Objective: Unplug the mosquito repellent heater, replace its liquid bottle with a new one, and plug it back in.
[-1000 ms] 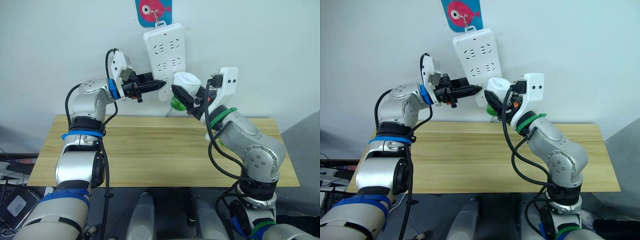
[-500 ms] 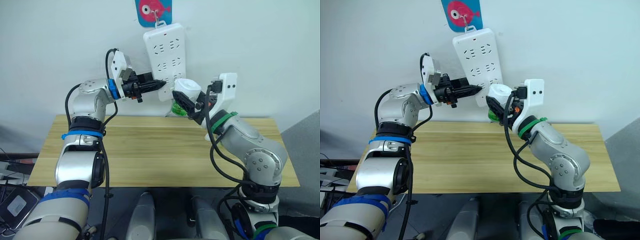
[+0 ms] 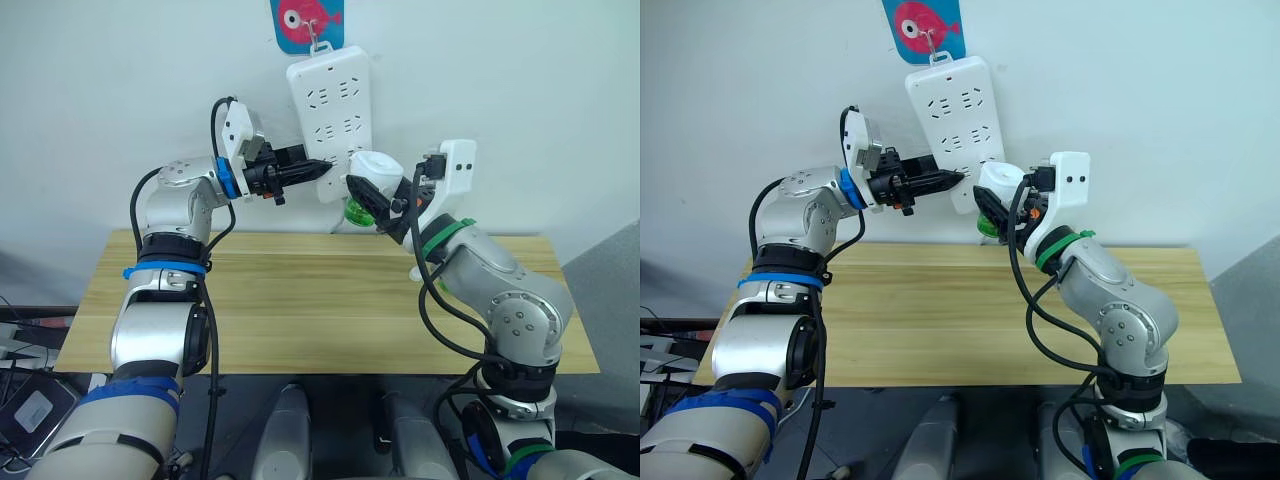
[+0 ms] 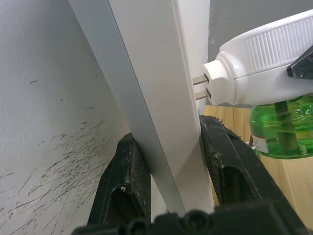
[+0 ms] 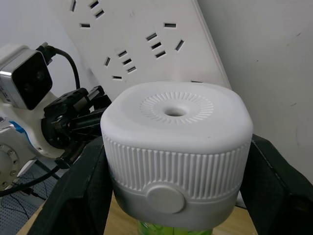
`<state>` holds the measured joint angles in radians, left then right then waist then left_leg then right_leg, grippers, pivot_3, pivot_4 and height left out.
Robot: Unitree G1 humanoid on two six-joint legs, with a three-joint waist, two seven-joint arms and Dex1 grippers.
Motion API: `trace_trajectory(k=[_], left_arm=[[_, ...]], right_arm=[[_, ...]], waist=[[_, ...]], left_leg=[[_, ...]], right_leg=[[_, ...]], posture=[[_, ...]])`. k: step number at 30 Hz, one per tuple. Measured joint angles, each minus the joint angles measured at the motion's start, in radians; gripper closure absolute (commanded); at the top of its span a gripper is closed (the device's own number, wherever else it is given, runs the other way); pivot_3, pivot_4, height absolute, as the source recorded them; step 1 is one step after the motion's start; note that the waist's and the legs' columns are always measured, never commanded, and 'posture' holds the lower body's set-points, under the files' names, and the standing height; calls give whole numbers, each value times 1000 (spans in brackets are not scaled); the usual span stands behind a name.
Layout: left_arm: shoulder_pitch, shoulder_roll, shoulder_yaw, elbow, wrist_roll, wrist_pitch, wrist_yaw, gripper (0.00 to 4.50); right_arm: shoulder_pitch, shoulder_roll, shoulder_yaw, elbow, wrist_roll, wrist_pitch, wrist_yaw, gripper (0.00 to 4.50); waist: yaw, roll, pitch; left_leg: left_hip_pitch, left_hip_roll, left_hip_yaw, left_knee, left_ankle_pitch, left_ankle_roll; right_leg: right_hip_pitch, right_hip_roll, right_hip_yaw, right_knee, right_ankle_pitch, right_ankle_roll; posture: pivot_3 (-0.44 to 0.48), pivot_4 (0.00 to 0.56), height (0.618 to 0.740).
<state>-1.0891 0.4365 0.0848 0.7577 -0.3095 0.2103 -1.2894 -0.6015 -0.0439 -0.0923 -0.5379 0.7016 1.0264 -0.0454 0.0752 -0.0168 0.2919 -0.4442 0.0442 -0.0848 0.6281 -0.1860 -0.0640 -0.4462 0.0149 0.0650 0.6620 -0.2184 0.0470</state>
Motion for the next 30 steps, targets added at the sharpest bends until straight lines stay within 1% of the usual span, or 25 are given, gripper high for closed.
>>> trace_trajectory(k=[16,19,23,29,30], left_arm=[[6,0,1,-1,0,2,1,3199],[10,-1,1,-7,-3,5,1,3199],[13,-1,1,-12,-3,10,2,3199],[14,-2,1,-12,-3,15,12,3199],[14,-2,1,-12,-3,15,13,3199]], right_arm=[[-6,18,24,32,-30,-30,1,1374],[-10,-15,76,41,-90,-62,6,1374],[-11,-93,176,45,-200,-126,33,1374],[-16,-168,266,63,-313,-197,72,1374],[-17,-173,274,65,-327,-203,76,1374]], waist=[[0,0,0],[0,0,0],[1,0,0],[1,0,0],[1,0,0]], left_leg=[[0,0,0,0,0,0],[0,0,0,0,0,0],[0,0,0,0,0,0],[0,0,0,0,0,0],[0,0,0,0,0,0]], right_leg=[[0,0,0,0,0,0],[0,0,0,0,0,0],[0,0,0,0,0,0],[0,0,0,0,0,0],[0,0,0,0,0,0]], posture=[[247,241,740],[244,236,740],[244,236,740],[244,236,740],[241,248,740]])
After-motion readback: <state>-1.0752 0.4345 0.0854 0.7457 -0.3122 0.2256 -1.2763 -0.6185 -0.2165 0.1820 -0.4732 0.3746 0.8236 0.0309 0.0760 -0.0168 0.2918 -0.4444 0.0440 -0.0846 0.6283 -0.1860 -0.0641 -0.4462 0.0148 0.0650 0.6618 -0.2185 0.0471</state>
